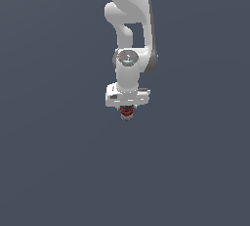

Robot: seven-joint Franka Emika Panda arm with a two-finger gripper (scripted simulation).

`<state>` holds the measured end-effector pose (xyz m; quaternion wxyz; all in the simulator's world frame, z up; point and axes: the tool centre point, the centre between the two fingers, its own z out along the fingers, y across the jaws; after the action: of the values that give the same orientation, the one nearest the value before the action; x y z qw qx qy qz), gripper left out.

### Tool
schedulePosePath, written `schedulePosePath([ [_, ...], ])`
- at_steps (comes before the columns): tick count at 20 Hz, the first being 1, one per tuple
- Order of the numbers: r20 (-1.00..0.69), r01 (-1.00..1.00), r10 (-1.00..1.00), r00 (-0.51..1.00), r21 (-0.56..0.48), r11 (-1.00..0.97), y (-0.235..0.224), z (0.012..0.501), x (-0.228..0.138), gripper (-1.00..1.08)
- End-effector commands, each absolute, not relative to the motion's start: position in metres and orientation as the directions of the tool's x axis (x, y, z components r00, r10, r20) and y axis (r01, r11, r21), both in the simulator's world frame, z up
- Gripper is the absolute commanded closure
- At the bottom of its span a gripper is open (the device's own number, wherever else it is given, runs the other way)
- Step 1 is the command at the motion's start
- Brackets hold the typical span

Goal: Pick up the object and move it to a goal position.

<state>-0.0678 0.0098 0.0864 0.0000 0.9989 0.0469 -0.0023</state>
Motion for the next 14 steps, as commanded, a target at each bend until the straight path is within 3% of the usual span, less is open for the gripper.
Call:
schedulePosePath([
  [1,0.000,0.095,0.095,0.996,0.000,-0.996,0.018,0.095,-0.072,1.08],
  [14,0.000,0.095,0.095,0.996,0.002,-0.996,0.089,0.157,-0.117,1.08],
])
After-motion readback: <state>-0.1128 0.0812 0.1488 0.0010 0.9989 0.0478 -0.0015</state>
